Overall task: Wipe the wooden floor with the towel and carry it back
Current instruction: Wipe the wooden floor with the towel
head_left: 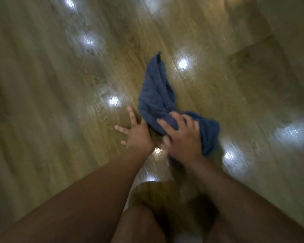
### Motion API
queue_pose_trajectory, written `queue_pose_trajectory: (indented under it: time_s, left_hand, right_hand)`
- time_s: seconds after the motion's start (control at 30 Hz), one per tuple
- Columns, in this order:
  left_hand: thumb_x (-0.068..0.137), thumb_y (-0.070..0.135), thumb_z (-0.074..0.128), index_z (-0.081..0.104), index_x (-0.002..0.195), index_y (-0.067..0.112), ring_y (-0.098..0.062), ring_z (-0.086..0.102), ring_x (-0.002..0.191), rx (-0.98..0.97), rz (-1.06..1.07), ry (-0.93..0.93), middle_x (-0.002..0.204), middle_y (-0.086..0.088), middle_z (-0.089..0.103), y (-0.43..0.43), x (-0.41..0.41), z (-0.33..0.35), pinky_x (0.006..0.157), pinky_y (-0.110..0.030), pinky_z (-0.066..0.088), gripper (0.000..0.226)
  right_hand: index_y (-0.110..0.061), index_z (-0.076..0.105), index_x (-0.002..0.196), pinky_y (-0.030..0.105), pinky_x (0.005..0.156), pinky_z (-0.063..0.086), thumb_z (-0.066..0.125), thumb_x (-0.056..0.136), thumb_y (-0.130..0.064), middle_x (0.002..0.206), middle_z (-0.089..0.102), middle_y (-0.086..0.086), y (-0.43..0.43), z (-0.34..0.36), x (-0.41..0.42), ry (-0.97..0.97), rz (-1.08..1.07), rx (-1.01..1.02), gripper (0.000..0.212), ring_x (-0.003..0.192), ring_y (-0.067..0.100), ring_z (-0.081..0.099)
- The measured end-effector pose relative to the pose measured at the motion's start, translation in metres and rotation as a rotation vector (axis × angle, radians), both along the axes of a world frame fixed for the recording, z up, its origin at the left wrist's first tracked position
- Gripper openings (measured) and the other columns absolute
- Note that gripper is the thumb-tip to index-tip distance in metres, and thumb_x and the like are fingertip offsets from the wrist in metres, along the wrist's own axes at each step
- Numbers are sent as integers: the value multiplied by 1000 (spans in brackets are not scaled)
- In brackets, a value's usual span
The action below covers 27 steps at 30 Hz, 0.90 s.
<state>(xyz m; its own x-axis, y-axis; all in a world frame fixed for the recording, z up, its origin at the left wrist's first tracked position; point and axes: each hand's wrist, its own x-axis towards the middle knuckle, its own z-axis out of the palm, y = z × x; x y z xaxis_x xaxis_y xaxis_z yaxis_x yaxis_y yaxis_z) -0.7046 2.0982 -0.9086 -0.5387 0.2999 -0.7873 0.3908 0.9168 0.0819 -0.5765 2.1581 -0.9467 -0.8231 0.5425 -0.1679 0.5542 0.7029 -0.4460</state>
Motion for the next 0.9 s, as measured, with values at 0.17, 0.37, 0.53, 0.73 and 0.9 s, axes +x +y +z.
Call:
queue_pose_trajectory:
  time_s: [0.17, 0.37, 0.53, 0.73, 0.9]
  left_hand:
    - [60, 33, 94, -19, 147, 57, -57, -28, 139, 3, 34, -10, 155, 14, -42, 4, 3, 5, 102, -82, 21, 145]
    - [56, 24, 96, -11, 150, 56, -54, -32, 139, 15, 90, -10, 153, 16, -44, 9, 4, 4, 101, -84, 15, 146]
    - [58, 23, 94, -14, 149, 56, -54, -33, 138, 29, 88, -13, 152, 15, -46, 8, 2, 2, 103, -83, 13, 145]
    - [57, 32, 96, -12, 150, 55, -55, -27, 141, 18, 52, 21, 152, 16, -44, 7, 4, 0, 103, -81, 19, 145]
    - [55, 39, 96, -14, 151, 52, -57, -17, 144, 0, -37, 86, 158, 7, -38, 4, 5, -1, 106, -79, 19, 146]
  right_hand:
    - [-21, 56, 137, 57, 106, 38, 40, 80, -41, 146, 48, 21, 193, 17, 71, -134, -372, 192, 63, 128, 45, 47]
    - [3, 34, 151, 60, 117, 20, 6, 76, -16, 133, 49, 33, 219, 92, 11, 202, -41, -211, 82, 122, 62, 39]
    - [-25, 65, 128, 49, 98, 35, 55, 77, -27, 140, 55, 15, 94, -3, 18, 14, -287, 169, 52, 119, 42, 51]
    - [-27, 73, 114, 48, 94, 38, 60, 75, -25, 130, 63, 7, 68, -13, 18, 133, 29, 159, 41, 110, 38, 53]
    - [-30, 73, 112, 46, 94, 39, 58, 74, -30, 131, 63, 5, 62, -13, 19, 139, 28, 163, 41, 109, 37, 54]
